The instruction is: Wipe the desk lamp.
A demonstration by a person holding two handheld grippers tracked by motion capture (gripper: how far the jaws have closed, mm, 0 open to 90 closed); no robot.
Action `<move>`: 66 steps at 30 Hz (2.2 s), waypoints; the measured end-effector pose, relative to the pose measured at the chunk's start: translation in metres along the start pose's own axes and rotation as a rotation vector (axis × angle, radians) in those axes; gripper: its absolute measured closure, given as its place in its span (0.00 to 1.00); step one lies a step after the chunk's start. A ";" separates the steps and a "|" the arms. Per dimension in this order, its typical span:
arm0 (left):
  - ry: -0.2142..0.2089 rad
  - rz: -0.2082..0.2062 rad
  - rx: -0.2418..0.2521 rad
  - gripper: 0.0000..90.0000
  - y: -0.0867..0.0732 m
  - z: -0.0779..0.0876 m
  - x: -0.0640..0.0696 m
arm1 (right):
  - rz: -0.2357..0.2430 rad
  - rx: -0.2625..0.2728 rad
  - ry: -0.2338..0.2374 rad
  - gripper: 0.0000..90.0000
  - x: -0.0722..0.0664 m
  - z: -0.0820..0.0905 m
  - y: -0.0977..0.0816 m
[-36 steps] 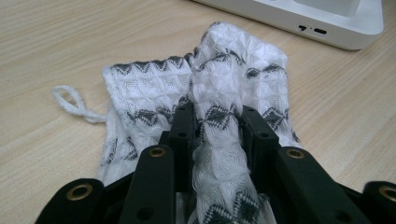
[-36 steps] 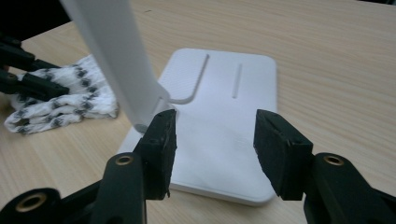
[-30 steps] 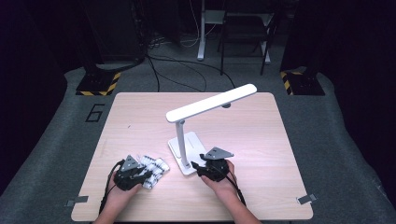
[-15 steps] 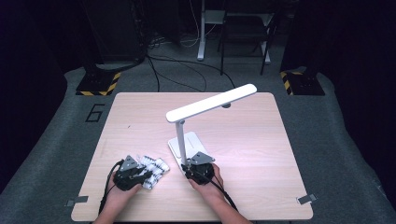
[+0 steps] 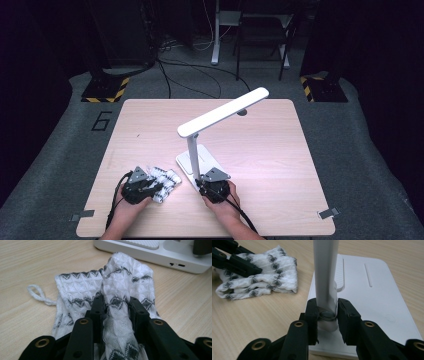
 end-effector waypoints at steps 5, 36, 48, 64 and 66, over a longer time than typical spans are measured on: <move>-0.002 0.002 -0.007 0.77 0.001 0.000 0.000 | 0.016 -0.003 0.009 0.79 -0.011 0.006 -0.003; -0.080 -0.044 0.018 0.76 0.018 -0.023 0.010 | -0.036 -0.007 0.087 0.65 -0.019 0.037 -0.011; -0.129 -0.023 0.007 0.62 0.007 -0.008 0.005 | -0.110 0.029 -0.033 0.56 0.032 0.045 -0.008; -0.019 -0.080 -0.036 0.26 0.006 -0.010 0.013 | -0.186 -0.038 0.000 0.47 0.055 0.017 -0.022; -0.012 -0.063 -0.027 0.24 0.007 -0.012 0.014 | -0.198 -0.037 0.021 0.46 0.056 0.016 -0.022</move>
Point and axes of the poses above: each handheld gripper's, and its own axes: z roughly backward along the jaws, y roughly out of its top, x roughly to its right, the point moved 3 cm from there along -z, roughly forward along the jaws
